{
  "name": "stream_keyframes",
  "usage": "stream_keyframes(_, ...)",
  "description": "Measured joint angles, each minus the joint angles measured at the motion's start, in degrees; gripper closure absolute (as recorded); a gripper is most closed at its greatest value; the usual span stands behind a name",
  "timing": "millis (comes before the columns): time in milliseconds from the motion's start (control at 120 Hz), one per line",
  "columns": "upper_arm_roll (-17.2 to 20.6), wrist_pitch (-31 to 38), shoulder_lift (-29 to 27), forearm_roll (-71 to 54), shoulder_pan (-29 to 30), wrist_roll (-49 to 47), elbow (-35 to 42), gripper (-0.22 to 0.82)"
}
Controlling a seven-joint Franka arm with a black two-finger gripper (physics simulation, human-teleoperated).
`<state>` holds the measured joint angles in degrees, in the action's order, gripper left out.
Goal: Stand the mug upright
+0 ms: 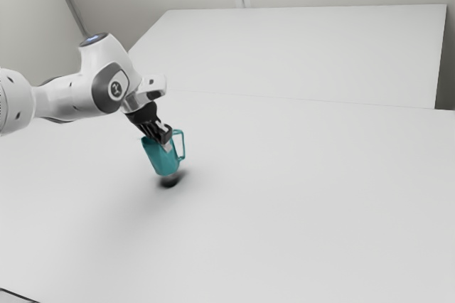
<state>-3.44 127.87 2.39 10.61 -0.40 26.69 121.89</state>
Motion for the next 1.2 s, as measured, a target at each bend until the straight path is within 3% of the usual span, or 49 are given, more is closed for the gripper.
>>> stream_keyframes(267, 1.72, 8.78, 0.40, -0.31, -5.90, 0.06, 2.23, 0.79)
stream_keyframes(550, 1.82, 15.35, 0.98, -0.95, -2.89, 0.68, 5.12, 0.79)
stream_keyframes(1200, 2.02, 19.34, 3.18, -0.33, -3.84, 1.04, 6.02, 0.79)
